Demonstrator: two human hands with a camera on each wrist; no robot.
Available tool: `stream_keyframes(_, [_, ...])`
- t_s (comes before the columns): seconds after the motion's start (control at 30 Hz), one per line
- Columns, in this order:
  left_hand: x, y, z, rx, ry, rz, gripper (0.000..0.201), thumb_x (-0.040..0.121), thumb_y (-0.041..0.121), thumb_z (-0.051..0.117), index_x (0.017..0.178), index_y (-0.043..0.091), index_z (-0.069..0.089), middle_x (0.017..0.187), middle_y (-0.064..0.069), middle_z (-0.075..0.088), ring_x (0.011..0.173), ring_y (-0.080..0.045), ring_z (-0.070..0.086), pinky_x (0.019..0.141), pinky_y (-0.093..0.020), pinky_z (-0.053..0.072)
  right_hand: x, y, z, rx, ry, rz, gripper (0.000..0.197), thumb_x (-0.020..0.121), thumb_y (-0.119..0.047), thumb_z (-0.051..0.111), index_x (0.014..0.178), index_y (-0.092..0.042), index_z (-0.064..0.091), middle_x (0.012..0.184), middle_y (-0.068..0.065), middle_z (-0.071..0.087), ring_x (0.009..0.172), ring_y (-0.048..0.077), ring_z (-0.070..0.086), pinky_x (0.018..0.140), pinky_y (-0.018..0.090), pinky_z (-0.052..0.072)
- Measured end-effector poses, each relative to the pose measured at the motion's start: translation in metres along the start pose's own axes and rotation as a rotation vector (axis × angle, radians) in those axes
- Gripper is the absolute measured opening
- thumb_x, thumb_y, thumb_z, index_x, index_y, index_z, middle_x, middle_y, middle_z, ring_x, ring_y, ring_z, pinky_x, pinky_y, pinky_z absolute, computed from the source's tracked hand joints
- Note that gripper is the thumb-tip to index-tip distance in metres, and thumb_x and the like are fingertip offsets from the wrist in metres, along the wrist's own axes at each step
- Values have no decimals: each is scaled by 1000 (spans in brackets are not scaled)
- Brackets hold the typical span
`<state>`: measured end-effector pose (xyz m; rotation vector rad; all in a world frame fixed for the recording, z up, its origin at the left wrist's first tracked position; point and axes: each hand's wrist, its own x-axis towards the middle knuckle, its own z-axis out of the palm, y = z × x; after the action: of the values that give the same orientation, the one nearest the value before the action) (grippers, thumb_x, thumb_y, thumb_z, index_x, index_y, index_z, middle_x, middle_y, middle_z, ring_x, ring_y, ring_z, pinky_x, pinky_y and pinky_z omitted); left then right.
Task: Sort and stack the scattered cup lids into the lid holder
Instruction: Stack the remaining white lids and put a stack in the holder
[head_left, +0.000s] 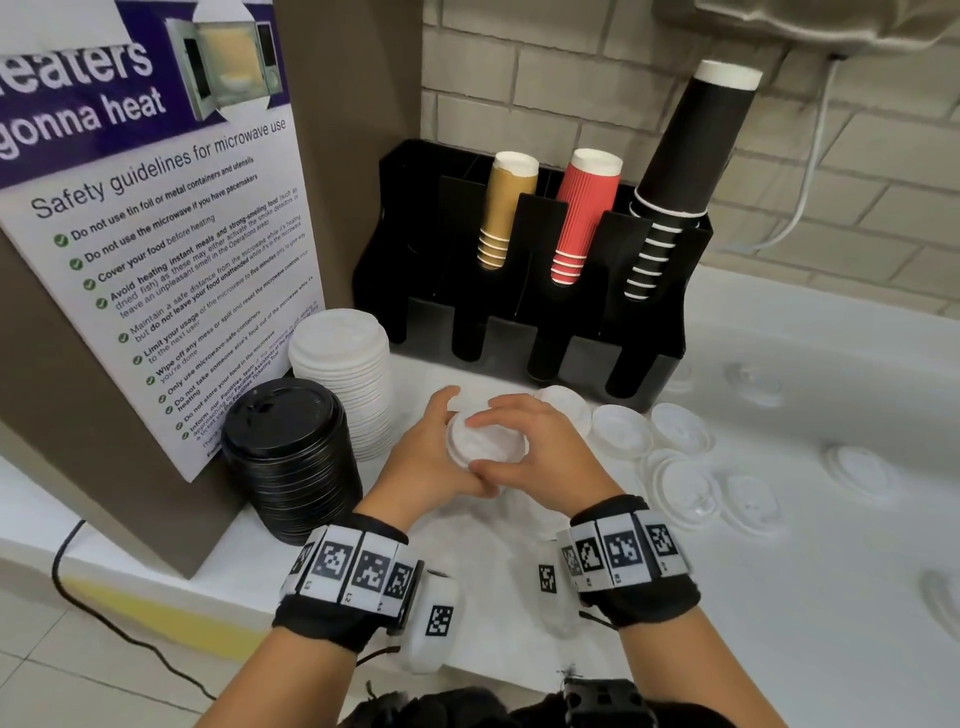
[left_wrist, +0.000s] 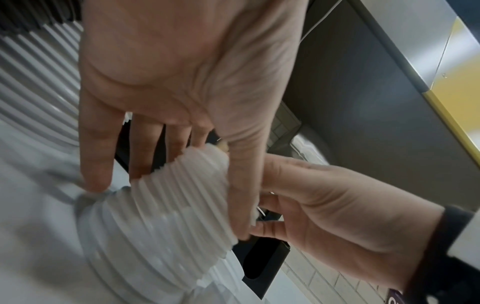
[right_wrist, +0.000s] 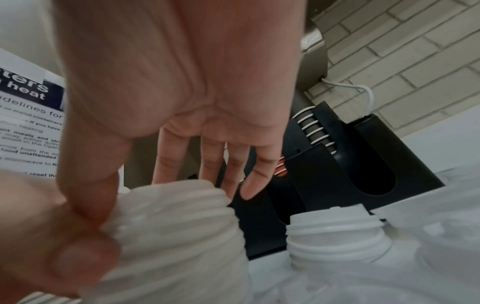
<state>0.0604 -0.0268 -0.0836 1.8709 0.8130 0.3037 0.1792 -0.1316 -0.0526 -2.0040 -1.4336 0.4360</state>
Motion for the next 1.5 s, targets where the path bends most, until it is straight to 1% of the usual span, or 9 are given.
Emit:
stream_keyframes(0.1, [1,0,0,35,10,26,91,57,22,91,135,30,43,114,12,58,109,-18,58,94,-35,50,-3,2,-4,59,19,-7,47,80,-27,75,124,-25,61,132,-6,54,122,8,46,105,23,35])
stream_keyframes(0.2, [1,1,0,52,36,41,86,60,25,91,132,28,46,112,14,57,108,-14,54,94,-31,47,-8,11,-16,12,70,87,37,90,-27,63,126,-21,55,126,-4,53,116,10,50,92,18,37])
stream_keyframes(0.37, [0,0,1,91,39,53,86,62,23,91,134,25,44,120,10,54,113,-13,50,93,-27,42,-23,22,-24,-246,-293,338,68,73,-30,80,131,-28,44,124,-4,45,107,13,46,83,23,38])
stream_keyframes(0.53, [0,3,1,93,7,40,96,60,24,91,139,28,37,120,11,50,114,-13,48,93,-28,41,-28,21,-13,-325,-370,360,77,70,-17,80,135,-29,39,126,0,42,116,20,45,89,31,44])
stream_keyframes(0.83, [2,6,-2,103,-24,70,86,66,26,88,138,26,41,122,12,50,111,-10,47,91,-24,38,-38,25,-41,-235,-199,383,62,74,-32,75,128,-34,43,110,-5,45,101,14,47,81,24,37])
stream_keyframes(0.97, [1,8,-4,81,-58,85,77,64,25,89,125,35,42,108,22,52,105,-9,52,76,-19,43,-32,15,-55,-81,15,258,57,73,-31,78,123,-37,49,111,-3,52,95,12,54,73,14,39])
stream_keyframes(1.2, [2,7,-11,71,-80,88,87,65,23,88,136,33,40,123,12,55,112,-14,55,93,-34,50,-23,3,-43,43,86,230,54,73,-33,77,120,-39,50,113,-3,53,94,3,55,68,11,39])
stream_keyframes(1.4, [5,6,-10,75,-115,111,92,64,26,90,140,36,39,129,11,50,118,-14,50,93,-26,42,-25,10,-43,5,40,349,58,74,-33,77,122,-33,46,118,1,51,103,17,54,88,30,49])
stream_keyframes(1.5, [4,9,-11,98,-73,131,88,63,31,90,138,34,43,131,8,51,121,-16,48,99,-32,42,-26,12,-39,161,30,461,59,79,-34,72,128,-31,40,114,-1,49,101,19,57,85,34,54])
